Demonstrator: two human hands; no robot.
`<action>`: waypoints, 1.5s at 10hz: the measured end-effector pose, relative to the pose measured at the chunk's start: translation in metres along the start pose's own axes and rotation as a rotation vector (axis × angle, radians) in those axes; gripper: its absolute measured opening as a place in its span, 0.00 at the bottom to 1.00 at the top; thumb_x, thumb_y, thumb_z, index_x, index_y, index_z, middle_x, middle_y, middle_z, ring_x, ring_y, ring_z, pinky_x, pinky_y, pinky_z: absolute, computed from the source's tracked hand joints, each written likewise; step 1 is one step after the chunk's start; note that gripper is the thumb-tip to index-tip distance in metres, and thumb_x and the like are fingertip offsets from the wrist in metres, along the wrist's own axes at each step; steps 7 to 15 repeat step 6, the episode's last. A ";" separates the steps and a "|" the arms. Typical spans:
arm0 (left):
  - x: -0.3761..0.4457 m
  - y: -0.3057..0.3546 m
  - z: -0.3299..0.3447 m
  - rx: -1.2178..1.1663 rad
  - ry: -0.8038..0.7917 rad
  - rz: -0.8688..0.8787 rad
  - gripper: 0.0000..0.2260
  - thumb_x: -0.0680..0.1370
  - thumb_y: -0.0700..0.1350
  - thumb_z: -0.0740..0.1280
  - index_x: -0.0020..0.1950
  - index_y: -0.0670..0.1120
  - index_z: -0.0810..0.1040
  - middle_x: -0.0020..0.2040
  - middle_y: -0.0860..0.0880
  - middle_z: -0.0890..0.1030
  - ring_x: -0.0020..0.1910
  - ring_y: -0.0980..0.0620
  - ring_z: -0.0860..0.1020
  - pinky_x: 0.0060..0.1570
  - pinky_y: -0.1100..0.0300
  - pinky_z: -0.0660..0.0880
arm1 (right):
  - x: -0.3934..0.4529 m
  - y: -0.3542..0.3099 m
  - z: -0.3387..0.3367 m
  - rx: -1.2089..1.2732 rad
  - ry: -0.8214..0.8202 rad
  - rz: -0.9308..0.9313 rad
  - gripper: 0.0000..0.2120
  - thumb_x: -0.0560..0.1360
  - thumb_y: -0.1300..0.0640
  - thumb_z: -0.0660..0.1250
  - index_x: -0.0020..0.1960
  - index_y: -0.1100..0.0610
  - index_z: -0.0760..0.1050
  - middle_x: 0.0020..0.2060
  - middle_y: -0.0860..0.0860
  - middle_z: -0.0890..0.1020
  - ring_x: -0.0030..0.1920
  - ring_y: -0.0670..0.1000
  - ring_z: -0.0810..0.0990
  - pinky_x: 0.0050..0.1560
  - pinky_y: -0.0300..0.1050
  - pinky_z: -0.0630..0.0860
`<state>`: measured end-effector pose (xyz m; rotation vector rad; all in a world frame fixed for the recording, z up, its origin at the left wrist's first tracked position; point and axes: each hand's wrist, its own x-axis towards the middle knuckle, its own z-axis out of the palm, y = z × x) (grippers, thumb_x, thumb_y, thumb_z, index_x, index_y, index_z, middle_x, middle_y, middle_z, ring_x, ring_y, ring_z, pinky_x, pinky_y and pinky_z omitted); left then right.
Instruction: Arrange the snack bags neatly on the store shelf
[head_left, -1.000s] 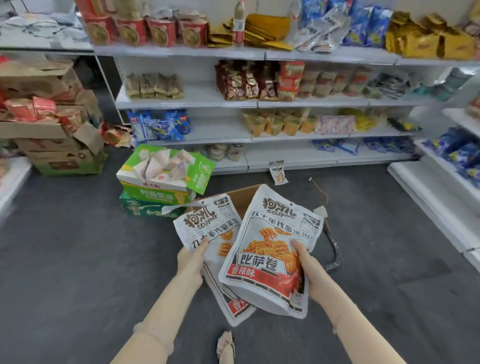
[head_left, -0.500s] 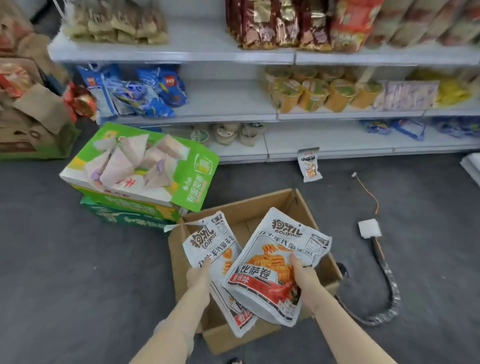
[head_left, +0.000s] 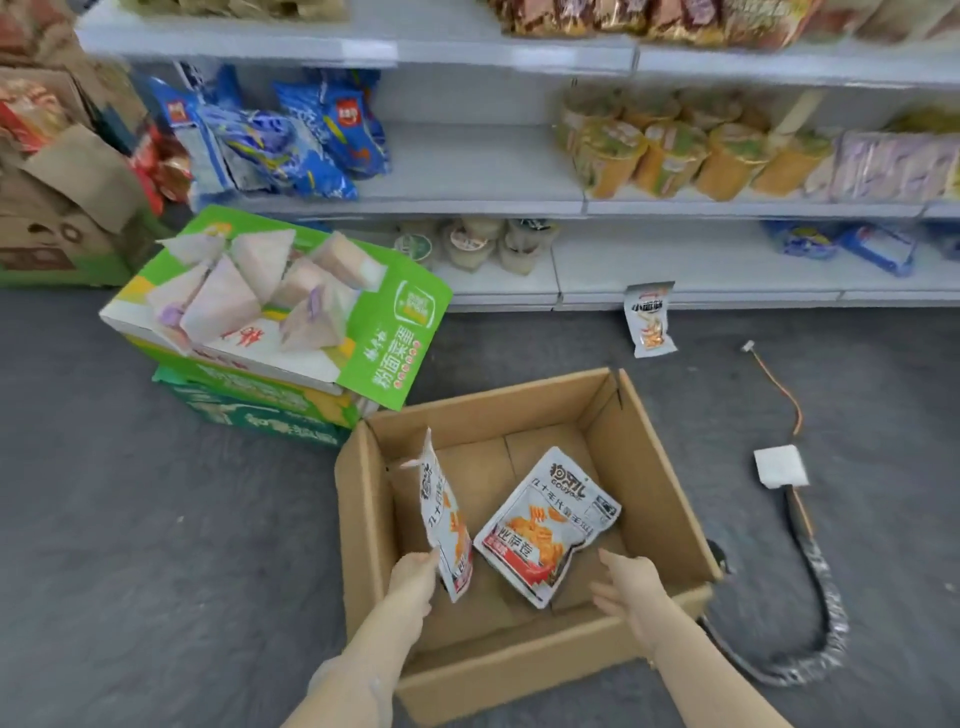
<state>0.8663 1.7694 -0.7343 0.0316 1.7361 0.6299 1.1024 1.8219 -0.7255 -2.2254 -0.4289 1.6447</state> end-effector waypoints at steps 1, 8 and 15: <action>-0.050 -0.010 -0.019 0.014 -0.021 -0.025 0.11 0.80 0.46 0.64 0.58 0.41 0.75 0.50 0.45 0.79 0.51 0.46 0.74 0.52 0.55 0.69 | -0.039 0.006 -0.024 0.029 -0.075 -0.010 0.18 0.79 0.63 0.65 0.66 0.68 0.67 0.49 0.62 0.77 0.45 0.62 0.79 0.45 0.55 0.78; -0.463 -0.009 -0.121 -0.014 0.101 0.486 0.09 0.80 0.46 0.64 0.46 0.41 0.76 0.44 0.44 0.85 0.37 0.51 0.80 0.38 0.61 0.75 | -0.396 -0.030 -0.149 -0.211 -0.346 -0.617 0.13 0.69 0.59 0.76 0.31 0.62 0.75 0.23 0.54 0.76 0.26 0.52 0.74 0.31 0.44 0.72; -0.463 -0.009 -0.121 -0.014 0.101 0.486 0.09 0.80 0.46 0.64 0.46 0.41 0.76 0.44 0.44 0.85 0.37 0.51 0.80 0.38 0.61 0.75 | -0.396 -0.030 -0.149 -0.211 -0.346 -0.617 0.13 0.69 0.59 0.76 0.31 0.62 0.75 0.23 0.54 0.76 0.26 0.52 0.74 0.31 0.44 0.72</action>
